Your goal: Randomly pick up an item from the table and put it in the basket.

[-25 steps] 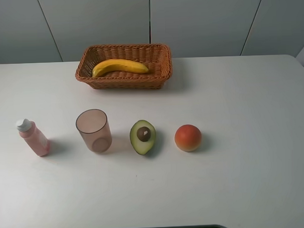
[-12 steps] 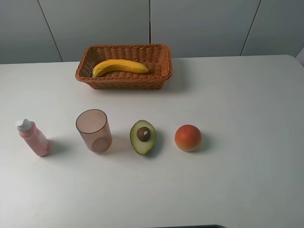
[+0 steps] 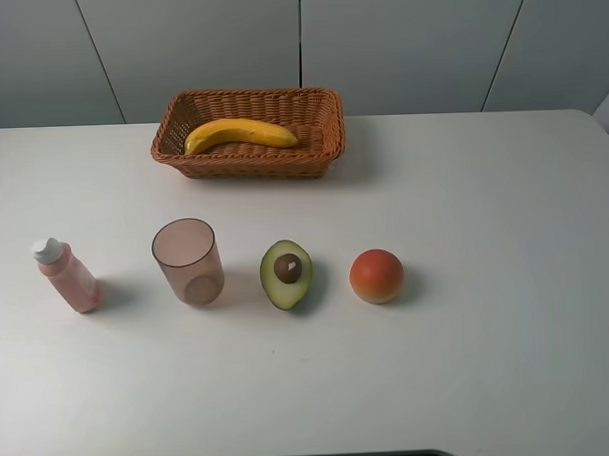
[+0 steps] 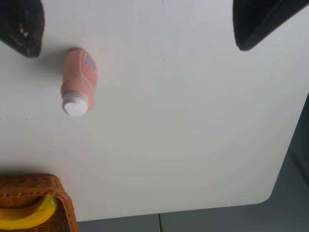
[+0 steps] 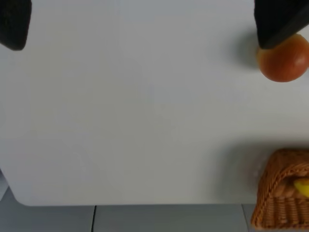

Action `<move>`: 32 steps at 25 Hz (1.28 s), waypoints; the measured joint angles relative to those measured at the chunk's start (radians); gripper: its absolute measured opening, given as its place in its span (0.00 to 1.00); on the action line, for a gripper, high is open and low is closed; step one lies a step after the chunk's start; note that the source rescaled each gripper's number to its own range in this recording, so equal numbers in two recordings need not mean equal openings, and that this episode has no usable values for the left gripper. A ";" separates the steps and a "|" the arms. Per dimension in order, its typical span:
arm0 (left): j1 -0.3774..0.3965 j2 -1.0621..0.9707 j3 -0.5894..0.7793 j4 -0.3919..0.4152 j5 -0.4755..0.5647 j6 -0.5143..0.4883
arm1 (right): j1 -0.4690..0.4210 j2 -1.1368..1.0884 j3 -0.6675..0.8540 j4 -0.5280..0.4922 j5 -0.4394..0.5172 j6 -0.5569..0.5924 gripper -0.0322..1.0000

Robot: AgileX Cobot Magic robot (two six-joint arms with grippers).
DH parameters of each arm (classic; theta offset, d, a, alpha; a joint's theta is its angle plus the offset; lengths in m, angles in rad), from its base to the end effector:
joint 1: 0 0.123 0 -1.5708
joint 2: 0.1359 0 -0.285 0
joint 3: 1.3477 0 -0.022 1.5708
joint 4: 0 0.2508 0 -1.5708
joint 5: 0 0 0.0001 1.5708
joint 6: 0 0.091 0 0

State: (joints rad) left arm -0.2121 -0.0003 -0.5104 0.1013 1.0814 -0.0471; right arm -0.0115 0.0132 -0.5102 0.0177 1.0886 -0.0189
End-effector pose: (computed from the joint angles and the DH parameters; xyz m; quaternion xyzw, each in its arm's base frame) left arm -0.0053 0.0095 0.2788 0.0677 0.8520 -0.0166 0.5188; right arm -0.0051 0.0015 0.2780 -0.0036 0.8611 0.0011 0.5083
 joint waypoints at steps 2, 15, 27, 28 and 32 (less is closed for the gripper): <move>0.000 0.000 0.000 0.000 0.000 0.000 | 0.000 -0.011 0.000 0.000 0.000 0.000 1.00; 0.000 0.000 0.000 0.000 0.000 0.000 | 0.000 -0.013 0.000 0.004 0.000 0.019 1.00; 0.000 0.000 0.000 0.000 0.000 0.000 | 0.020 -0.013 0.000 0.004 0.000 0.019 1.00; 0.000 0.000 0.000 0.000 0.000 0.000 | 0.020 -0.013 0.000 0.004 0.000 0.019 1.00; 0.000 0.000 0.000 0.000 0.000 0.000 | 0.020 -0.013 0.000 0.004 0.000 0.019 1.00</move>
State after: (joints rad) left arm -0.2121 -0.0003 -0.5104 0.1013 1.0814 -0.0471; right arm 0.0089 -0.0002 -0.5102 0.0217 1.0886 0.0000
